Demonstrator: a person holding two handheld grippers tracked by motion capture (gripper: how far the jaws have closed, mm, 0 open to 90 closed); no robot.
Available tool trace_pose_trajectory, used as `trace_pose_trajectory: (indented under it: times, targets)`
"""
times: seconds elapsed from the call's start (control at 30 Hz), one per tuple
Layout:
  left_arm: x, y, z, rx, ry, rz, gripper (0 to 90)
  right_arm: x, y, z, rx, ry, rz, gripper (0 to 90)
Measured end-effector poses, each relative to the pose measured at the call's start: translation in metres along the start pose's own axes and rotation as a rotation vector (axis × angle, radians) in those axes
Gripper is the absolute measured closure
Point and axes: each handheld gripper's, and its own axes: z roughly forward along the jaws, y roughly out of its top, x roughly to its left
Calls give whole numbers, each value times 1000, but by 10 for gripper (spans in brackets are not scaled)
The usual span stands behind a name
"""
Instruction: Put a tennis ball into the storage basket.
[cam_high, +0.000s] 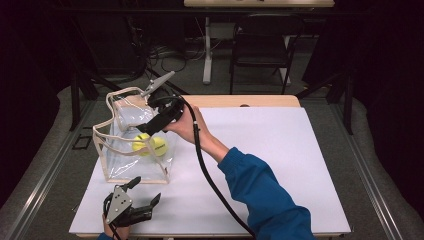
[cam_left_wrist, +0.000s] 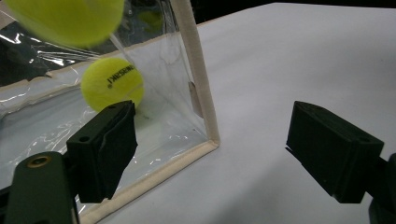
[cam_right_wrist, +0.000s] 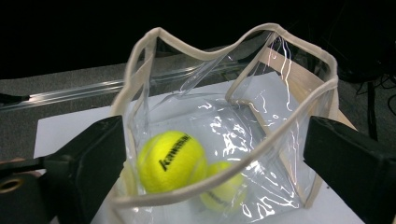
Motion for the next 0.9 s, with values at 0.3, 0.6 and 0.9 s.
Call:
trace_pose_trajectory:
  times: [0.3,0.6,0.9]
  targets:
    - [-1,0,2,5,13,-6,162,-5,-18,-21,4,25,-1,0]
    - [-1,0,2,10,12,-6,162,-13,-45,-33,23,21,19,0]
    - [-1,0,0,0,-1,3,162,-12,-72,-46,60,-7,24,0]
